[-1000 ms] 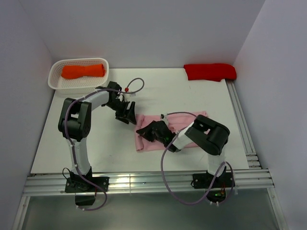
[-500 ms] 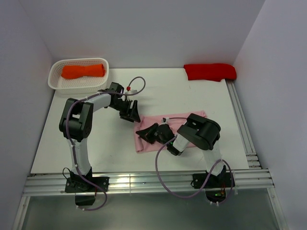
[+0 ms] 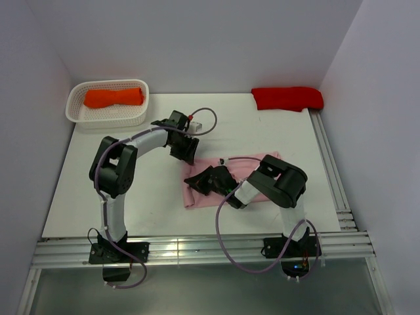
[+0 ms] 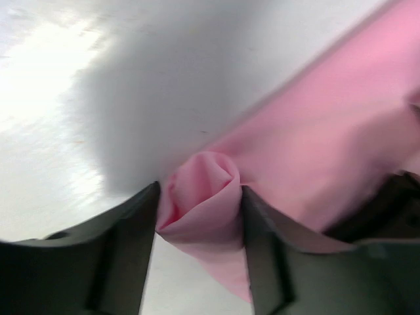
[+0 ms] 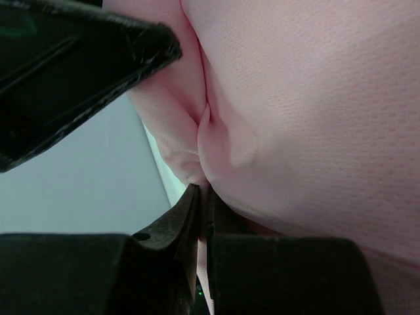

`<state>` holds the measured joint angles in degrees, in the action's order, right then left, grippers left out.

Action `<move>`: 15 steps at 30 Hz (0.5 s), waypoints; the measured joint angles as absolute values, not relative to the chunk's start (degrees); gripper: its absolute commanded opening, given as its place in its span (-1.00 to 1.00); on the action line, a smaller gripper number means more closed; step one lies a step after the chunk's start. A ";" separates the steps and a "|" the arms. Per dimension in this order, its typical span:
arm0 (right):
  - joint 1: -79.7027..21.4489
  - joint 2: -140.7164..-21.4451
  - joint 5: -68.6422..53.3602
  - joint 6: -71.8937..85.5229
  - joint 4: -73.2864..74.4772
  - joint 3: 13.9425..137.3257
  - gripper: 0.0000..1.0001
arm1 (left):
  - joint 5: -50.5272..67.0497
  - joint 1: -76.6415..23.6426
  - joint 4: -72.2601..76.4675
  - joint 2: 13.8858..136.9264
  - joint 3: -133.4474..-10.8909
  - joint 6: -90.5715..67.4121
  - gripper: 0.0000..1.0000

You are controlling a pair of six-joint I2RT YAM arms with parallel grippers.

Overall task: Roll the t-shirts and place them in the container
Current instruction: Roll the tshirt

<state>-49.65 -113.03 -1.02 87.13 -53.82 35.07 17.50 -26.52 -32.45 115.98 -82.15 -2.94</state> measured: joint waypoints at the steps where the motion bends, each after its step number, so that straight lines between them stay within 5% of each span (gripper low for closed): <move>1: -49.65 -112.90 -0.95 87.11 -53.34 35.20 -1.00 | 15.79 -26.85 -32.47 115.98 -82.35 -2.59 0.02; 12: -49.63 -111.96 1.39 87.15 -50.54 35.75 -1.00 | -1.13 -29.47 -36.91 117.32 -85.76 0.36 -0.71; 14: -49.63 -111.96 1.98 87.18 -50.35 35.92 -1.00 | -2.02 -29.67 -37.85 117.95 -86.70 0.45 -0.72; 15: -49.63 -111.96 2.17 87.18 -50.24 36.03 -1.00 | -2.50 -29.78 -38.37 118.26 -87.24 0.49 -0.55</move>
<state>-49.63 -111.96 2.17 87.18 -50.24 36.03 -2.50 -29.78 -38.37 118.26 -87.24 0.49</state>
